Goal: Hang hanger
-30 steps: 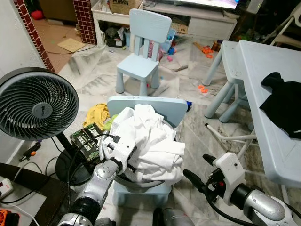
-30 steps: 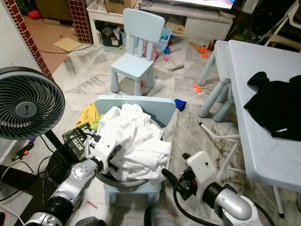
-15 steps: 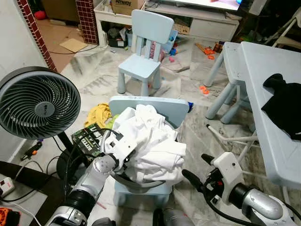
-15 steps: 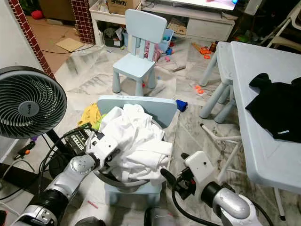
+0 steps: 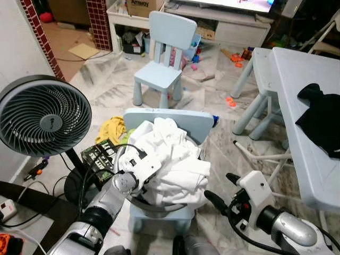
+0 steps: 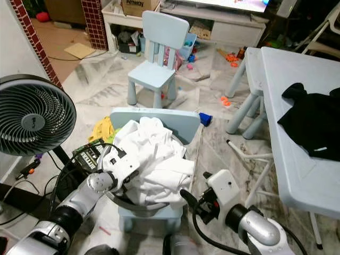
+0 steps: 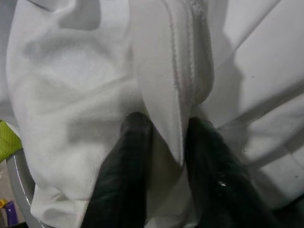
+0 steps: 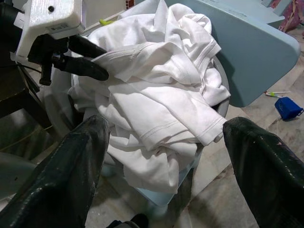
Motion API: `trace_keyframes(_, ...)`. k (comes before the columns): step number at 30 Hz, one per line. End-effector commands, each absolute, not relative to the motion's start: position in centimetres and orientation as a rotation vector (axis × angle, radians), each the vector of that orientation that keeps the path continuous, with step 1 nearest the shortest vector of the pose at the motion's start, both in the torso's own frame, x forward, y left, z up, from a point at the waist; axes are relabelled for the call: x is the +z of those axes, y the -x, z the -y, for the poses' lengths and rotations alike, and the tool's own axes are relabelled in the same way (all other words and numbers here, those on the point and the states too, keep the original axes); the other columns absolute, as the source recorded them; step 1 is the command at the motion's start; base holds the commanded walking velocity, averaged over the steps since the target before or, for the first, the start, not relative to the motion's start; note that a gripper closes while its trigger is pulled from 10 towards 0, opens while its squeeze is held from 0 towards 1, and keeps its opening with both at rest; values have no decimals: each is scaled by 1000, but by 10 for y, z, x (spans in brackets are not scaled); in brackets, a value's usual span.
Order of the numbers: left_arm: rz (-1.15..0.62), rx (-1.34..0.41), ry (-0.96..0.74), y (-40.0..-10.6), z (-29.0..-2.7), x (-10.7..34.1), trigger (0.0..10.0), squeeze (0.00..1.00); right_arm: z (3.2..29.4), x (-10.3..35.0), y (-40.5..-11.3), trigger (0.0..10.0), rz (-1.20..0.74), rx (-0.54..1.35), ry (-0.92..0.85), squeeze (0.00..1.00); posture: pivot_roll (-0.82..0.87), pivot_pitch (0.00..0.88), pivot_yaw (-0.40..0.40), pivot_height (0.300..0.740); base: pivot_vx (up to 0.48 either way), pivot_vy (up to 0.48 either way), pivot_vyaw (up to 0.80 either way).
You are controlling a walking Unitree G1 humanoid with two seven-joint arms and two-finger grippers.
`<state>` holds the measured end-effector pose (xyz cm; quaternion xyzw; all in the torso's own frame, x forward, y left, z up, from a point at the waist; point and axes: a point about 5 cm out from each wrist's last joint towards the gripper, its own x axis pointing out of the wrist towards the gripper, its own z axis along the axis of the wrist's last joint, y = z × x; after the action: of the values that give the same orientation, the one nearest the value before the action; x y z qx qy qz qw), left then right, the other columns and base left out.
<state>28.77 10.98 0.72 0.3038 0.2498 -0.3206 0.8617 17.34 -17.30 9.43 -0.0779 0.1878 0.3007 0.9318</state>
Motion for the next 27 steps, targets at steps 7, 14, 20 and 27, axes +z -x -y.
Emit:
trace_keyframes(7,-526,-676,-656,-292,-108,6,0,0,173,92,-176,10000,-389,610,159,0,-212,50,-78,740,0,0,0)
trace_keyframes(14,-520,-667,-643,-294,-110,6,0,0,172,91,-179,10000,-385,611,157,0,-205,42,-74,740,0,0,0)
trace_keyframes(20,-460,-586,-629,-301,-115,11,0,0,169,89,-184,10000,-376,609,154,0,-191,27,-66,740,0,0,0)
trace_keyframes(27,-145,-336,-500,-324,-117,57,0,0,163,86,-196,10000,-330,583,148,0,-148,4,-48,740,0,0,0)
